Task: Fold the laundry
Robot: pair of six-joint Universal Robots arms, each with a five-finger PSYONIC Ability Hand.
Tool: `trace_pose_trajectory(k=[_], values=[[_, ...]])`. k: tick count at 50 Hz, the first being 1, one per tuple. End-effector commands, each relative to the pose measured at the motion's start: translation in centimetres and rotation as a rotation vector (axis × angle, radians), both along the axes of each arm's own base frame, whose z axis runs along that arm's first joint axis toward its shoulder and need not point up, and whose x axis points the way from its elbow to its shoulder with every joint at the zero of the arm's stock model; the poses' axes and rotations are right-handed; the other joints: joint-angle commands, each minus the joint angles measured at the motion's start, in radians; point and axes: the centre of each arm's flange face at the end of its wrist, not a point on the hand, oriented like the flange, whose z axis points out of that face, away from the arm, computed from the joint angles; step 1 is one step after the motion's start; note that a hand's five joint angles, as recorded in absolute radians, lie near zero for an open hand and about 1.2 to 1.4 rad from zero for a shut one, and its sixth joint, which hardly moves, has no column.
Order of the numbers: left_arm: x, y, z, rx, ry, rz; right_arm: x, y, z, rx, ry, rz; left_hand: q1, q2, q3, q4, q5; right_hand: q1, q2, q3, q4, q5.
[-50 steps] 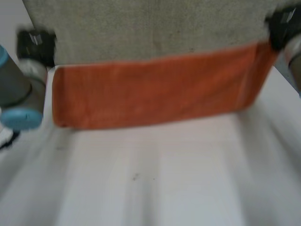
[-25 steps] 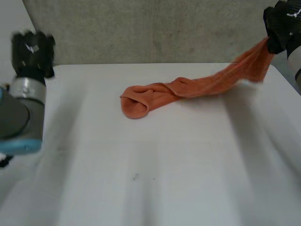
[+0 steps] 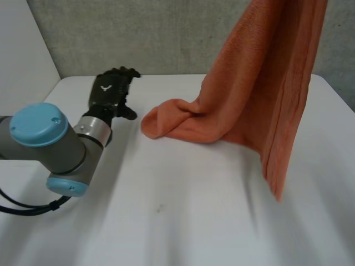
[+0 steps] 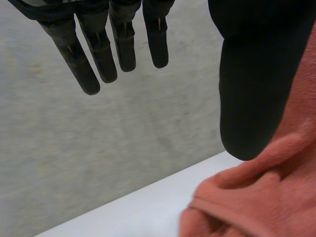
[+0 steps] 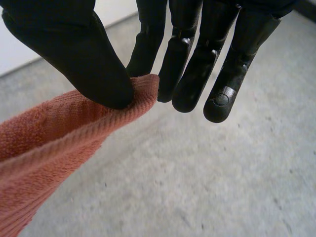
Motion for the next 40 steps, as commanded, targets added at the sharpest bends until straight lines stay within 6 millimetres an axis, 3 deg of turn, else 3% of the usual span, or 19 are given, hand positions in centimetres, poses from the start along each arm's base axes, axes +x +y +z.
trace_pose_trajectory(k=[1, 8, 18, 19, 20, 21, 23, 27, 31, 32, 33, 35, 36, 37, 40], values=[[-2.6, 0.9, -0.7, 0.017, 0.01, -0.155, 0.1, 3.3, 1.1, -0.028, 0.008, 0.064, 0.041, 0.048, 0.046, 0.05, 0.05, 0.408, 0.209, 0.206, 0.203, 0.228], [-6.0, 2.6, -2.0, 0.02, -0.007, -0.322, 0.4, 6.0, 1.4, -0.042, 0.012, 0.125, 0.056, 0.063, 0.06, 0.064, 0.064, 0.408, 0.209, 0.206, 0.203, 0.228], [-8.8, 4.9, -4.7, 0.096, 0.009, -0.504, 0.3, 6.7, 1.0, -0.033, 0.017, 0.135, 0.108, 0.115, 0.113, 0.117, 0.117, 0.408, 0.209, 0.206, 0.203, 0.228], [-9.1, 5.1, -5.0, 0.108, 0.018, -0.522, 0.4, 6.6, 0.9, -0.029, 0.019, 0.133, 0.187, 0.194, 0.192, 0.196, 0.196, 0.408, 0.209, 0.206, 0.203, 0.228], [-9.4, 5.1, -5.0, 0.114, 0.026, -0.533, 0.4, 6.6, 0.9, -0.029, 0.019, 0.133, 0.411, 0.418, 0.416, 0.42, 0.42, 0.408, 0.209, 0.206, 0.203, 0.228], [-9.4, 5.1, -5.0, 0.114, 0.026, -0.533, 0.4, 6.5, 0.7, -0.023, 0.022, 0.133, 0.414, 0.421, 0.419, 0.422, 0.422, 0.408, 0.209, 0.206, 0.203, 0.228], [-9.6, 4.8, -4.9, 0.114, 0.048, -0.536, 0.4, 6.4, 0.4, -0.016, 0.025, 0.132, 0.983, 0.99, 0.988, 0.992, 0.992, 0.408, 0.209, 0.206, 0.203, 0.228], [-9.6, 4.2, -4.2, 0.099, 0.068, -0.51, 0.3, 5.8, -0.3, 0.005, 0.034, 0.12, 0.986, 0.993, 0.991, 0.994, 0.995, 0.408, 0.209, 0.206, 0.203, 0.228], [-8.7, 2.5, -2.8, 0.05, 0.109, -0.364, 0.4, 5.3, -1.0, 0.03, 0.042, 0.113, 0.986, 0.993, 0.991, 0.994, 0.995, 0.408, 0.209, 0.206, 0.203, 0.228], [-7.4, 1.0, -1.1, 0.002, 0.155, -0.223, 0.3, 4.8, -1.4, 0.044, 0.045, 0.095, 0.986, 0.993, 0.991, 0.994, 0.995, 0.408, 0.209, 0.206, 0.203, 0.228], [-7.3, 1.0, -1.1, 0.002, 0.156, -0.221, 0.3, 4.7, -1.4, 0.044, 0.045, 0.095, 0.986, 0.993, 0.991, 0.994, 0.995, 0.408, 0.209, 0.206, 0.203, 0.228], [-2.9, -1.4, 2.8, -0.069, 0.229, 0.059, -0.3, 2.8, -2.7, 0.086, 0.058, 0.042, 0.986, 0.993, 0.991, 0.994, 0.995, 0.408, 0.209, 0.206, 0.203, 0.228], [-2.9, -1.4, 2.8, -0.07, 0.229, 0.06, -0.3, 2.8, -2.7, 0.087, 0.058, 0.042, 0.986, 0.993, 0.991, 0.994, 0.995, 0.408, 0.209, 0.206, 0.203, 0.228], [-1.3, -1.6, 3.7, -0.086, 0.23, 0.132, -0.8, 1.5, -3.5, 0.116, 0.063, 0.005, 0.986, 0.993, 0.991, 0.994, 0.995, 0.408, 0.209, 0.206, 0.203, 0.228], [0.0, -1.2, 4.9, -0.107, 0.212, 0.17, -1.8, -0.8, -5.1, 0.173, 0.066, -0.066, 0.986, 0.993, 0.991, 0.994, 0.995, 0.408, 0.209, 0.206, 0.203, 0.228]])
